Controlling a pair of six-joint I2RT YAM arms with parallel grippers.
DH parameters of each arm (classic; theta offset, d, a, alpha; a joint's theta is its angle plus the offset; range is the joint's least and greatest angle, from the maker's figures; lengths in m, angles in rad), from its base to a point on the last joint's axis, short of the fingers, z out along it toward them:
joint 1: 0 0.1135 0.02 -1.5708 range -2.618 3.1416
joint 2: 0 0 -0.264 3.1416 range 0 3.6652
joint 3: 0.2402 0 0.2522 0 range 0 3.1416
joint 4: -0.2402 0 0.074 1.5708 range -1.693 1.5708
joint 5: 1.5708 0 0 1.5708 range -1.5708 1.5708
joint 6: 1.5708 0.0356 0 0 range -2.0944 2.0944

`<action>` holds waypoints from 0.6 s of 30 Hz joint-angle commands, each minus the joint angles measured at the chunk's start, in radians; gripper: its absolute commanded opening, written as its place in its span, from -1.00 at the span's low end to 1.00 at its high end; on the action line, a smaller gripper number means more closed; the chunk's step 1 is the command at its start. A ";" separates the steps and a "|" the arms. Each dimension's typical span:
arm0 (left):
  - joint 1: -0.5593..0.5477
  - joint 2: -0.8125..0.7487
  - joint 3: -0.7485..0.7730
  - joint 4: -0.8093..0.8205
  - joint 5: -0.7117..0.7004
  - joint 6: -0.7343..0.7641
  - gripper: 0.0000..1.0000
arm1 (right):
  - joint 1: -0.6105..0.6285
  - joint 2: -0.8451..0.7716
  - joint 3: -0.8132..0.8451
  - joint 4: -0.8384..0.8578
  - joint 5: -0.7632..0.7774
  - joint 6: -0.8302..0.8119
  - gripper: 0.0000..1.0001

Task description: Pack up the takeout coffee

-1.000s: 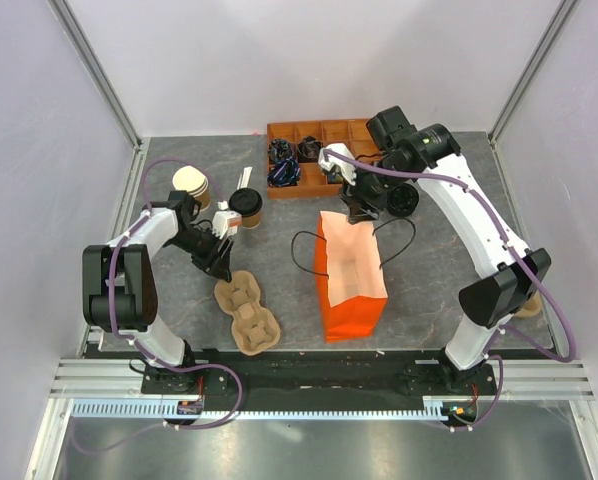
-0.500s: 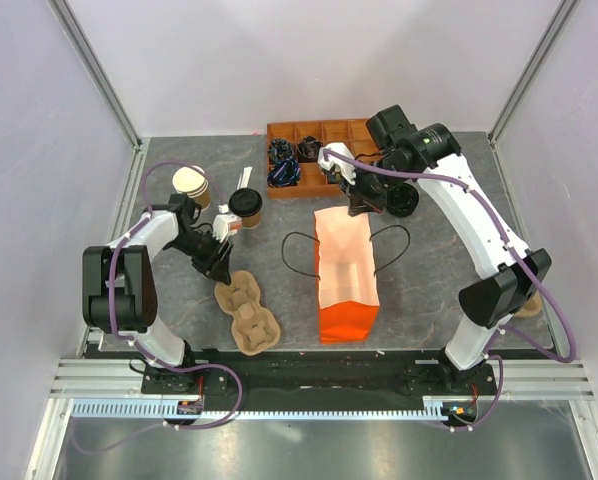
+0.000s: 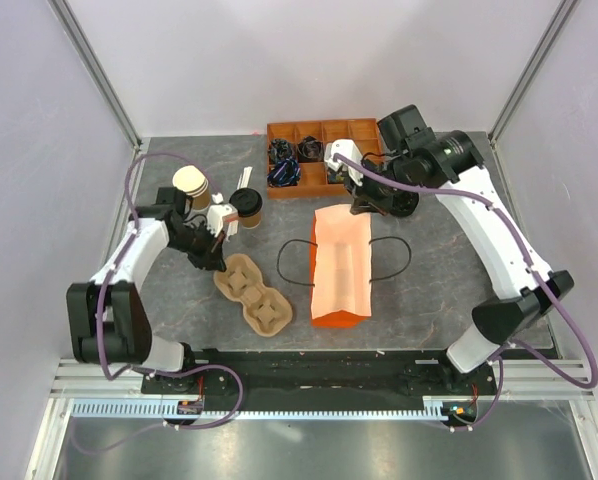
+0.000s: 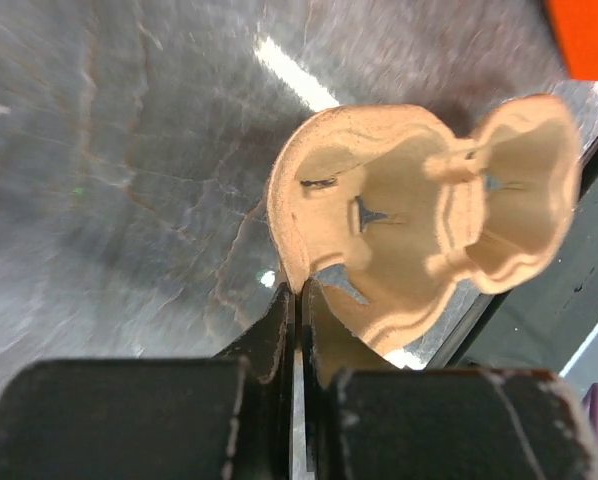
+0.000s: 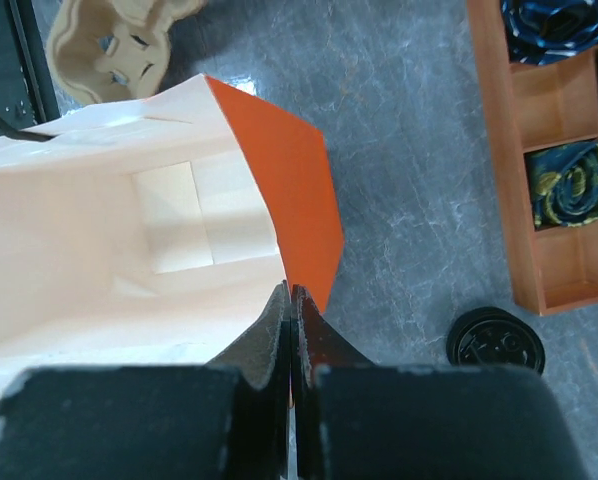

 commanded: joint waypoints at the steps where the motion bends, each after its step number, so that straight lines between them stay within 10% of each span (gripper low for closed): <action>1: -0.001 -0.148 0.117 -0.079 0.029 0.055 -0.96 | 0.021 -0.093 -0.060 0.079 0.010 0.032 -1.00; 18: 0.001 -0.233 1.162 -0.197 -0.016 -0.043 -0.96 | 0.089 -0.172 -0.148 0.127 0.081 0.096 -1.00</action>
